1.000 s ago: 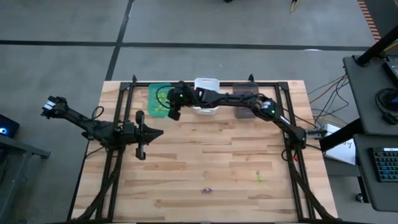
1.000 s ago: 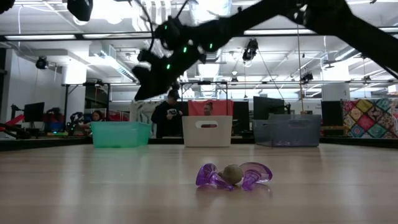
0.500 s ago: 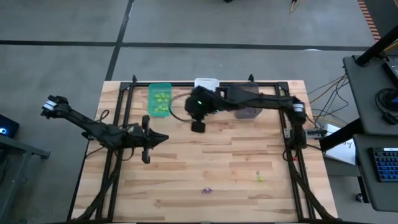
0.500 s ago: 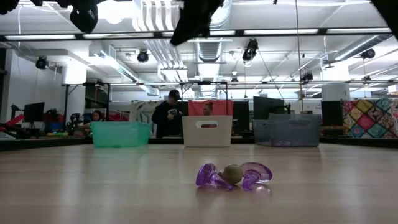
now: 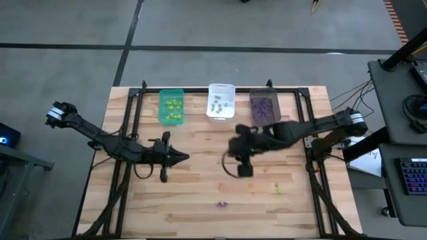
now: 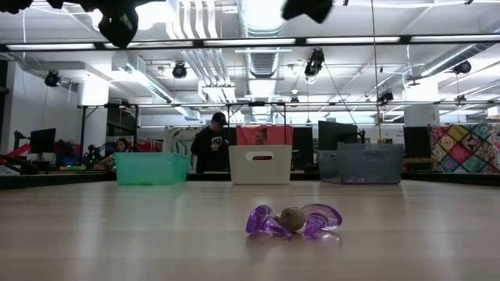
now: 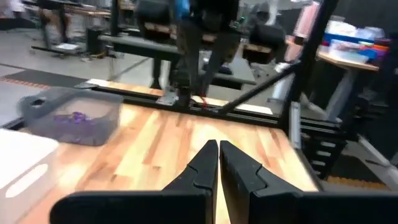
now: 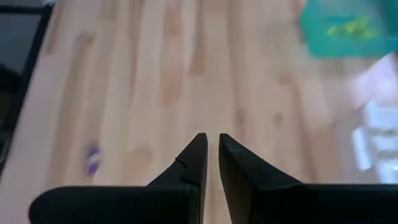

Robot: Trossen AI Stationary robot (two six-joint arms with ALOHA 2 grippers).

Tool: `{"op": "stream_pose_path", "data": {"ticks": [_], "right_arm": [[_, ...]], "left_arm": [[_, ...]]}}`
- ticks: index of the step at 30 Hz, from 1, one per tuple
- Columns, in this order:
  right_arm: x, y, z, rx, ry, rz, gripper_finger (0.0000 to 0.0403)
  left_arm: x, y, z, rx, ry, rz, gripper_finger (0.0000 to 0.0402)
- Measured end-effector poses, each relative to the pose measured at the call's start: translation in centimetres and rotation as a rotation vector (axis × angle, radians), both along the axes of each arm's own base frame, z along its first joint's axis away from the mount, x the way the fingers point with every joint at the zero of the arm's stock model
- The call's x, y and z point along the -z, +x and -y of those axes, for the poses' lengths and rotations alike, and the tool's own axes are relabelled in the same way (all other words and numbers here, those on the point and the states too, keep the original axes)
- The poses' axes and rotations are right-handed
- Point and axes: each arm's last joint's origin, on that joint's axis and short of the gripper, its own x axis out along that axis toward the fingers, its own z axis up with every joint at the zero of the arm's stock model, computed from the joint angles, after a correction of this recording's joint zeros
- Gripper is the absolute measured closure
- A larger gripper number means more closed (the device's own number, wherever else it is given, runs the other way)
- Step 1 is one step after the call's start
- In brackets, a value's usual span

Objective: Sort Halloween decoration
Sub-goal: Put the purple witch hat toy into the gray bin

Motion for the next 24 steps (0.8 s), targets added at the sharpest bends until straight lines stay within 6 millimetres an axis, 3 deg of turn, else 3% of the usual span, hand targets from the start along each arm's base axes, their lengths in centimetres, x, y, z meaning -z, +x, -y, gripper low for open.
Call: {"op": "stream_pose_path", "data": {"ticks": [8, 16, 24], "right_arm": [[3.7, -3.8, -4.5, -0.002, 0.103, -0.118, 0.0369], [7.1, -6.4, -8.9, -0.028, 0.156, -0.224, 0.0369], [10.7, -8.3, -12.3, -0.131, 0.218, -0.158, 0.0369]], "left_arm": [[0.7, 2.4, 1.4, 0.064, 0.037, -0.082, 0.0402], [2.4, 5.3, 3.2, 0.191, 0.032, -0.204, 0.0402], [3.7, 8.6, 4.9, 0.212, 0.099, -0.310, 0.0402]]}}
